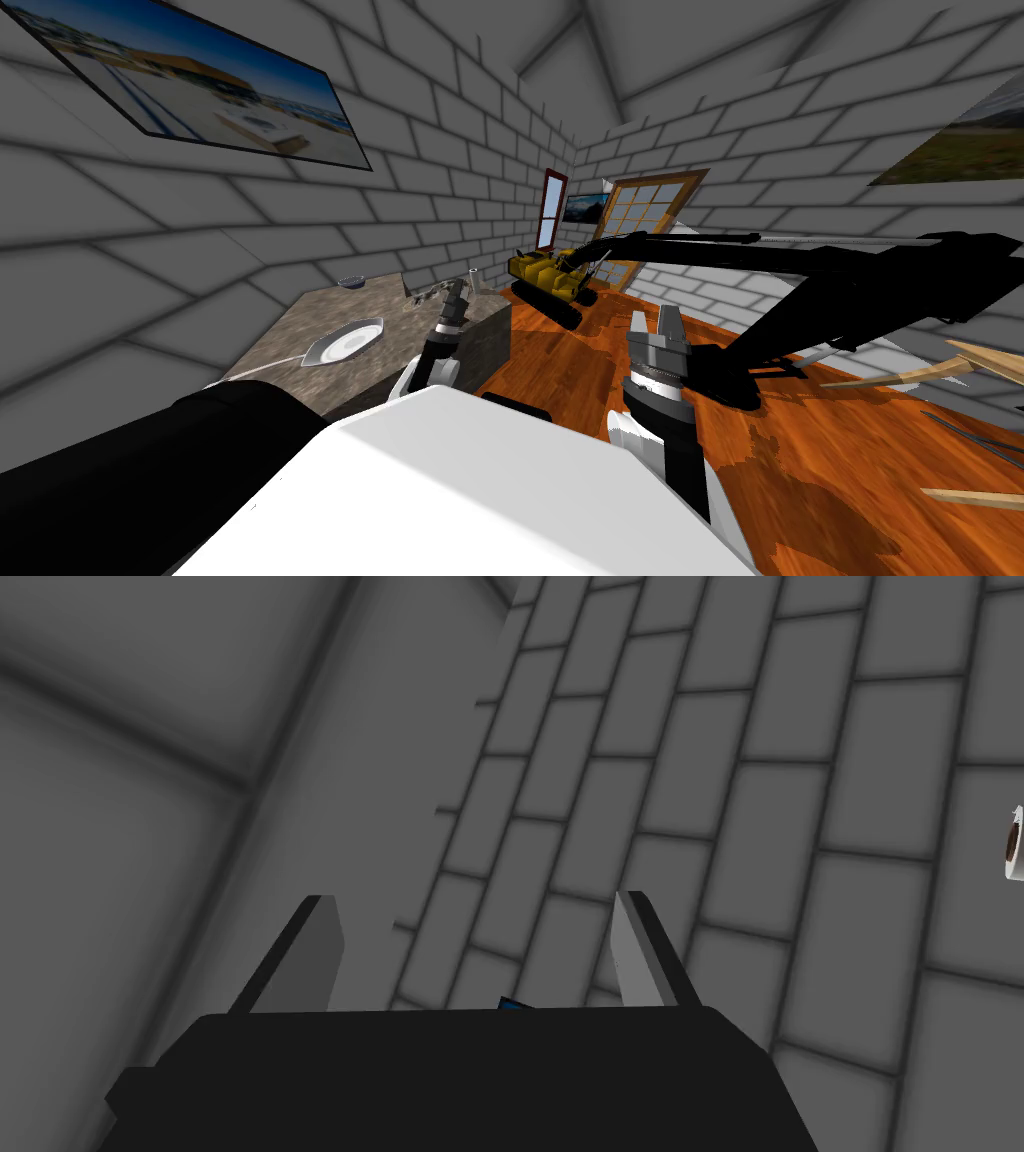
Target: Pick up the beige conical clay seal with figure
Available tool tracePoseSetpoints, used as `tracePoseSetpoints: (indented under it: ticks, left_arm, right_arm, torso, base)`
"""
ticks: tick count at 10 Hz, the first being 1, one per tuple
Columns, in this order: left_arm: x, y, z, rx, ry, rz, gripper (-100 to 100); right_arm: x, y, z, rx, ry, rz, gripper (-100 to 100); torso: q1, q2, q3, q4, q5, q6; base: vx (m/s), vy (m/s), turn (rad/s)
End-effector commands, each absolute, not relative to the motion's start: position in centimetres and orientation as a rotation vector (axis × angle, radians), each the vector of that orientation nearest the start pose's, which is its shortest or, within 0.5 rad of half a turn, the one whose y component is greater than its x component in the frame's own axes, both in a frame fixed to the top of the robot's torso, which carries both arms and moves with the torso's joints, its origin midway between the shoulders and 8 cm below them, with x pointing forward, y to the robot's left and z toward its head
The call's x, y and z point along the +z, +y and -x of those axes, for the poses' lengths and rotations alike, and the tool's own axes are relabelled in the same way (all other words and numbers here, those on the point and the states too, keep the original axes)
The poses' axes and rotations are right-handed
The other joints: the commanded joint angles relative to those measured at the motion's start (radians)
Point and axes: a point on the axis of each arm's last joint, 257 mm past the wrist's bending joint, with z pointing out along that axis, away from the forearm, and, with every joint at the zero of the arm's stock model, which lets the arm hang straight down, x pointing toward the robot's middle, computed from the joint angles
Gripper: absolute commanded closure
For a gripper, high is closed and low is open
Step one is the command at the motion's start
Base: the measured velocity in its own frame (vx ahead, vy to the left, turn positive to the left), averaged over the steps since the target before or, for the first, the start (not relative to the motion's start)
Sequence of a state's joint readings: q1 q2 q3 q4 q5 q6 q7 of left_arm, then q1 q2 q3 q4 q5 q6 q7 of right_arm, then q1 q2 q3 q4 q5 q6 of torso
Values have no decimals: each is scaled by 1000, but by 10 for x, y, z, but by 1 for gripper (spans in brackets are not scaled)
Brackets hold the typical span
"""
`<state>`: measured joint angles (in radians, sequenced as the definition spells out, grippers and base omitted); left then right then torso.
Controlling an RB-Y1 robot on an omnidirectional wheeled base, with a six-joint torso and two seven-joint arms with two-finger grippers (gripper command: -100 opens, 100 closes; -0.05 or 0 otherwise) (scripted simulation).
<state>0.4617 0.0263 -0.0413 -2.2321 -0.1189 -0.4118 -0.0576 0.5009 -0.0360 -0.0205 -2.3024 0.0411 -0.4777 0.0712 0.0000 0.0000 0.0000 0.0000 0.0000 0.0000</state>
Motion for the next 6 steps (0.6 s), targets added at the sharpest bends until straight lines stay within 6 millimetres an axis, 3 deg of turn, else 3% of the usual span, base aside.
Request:
tracePoseSetpoints:
  ticks: [1, 6]
  left_arm:
    - [-8, 250, -378, -1210, 830, 623, -100]
    - [-19, 257, -392, -1238, 920, 683, -100]
  right_arm:
    - [30, -277, -343, 1190, 680, -575, 0]
    - [30, -277, -343, 1190, 680, -576, 0]
  torso:
    - [0, 0, 0, 0, 0, 0]
    - [-4, 0, 0, 0, -1, 0]
  base:
    - [0, -22, 25]
    - [4, -51, 28]
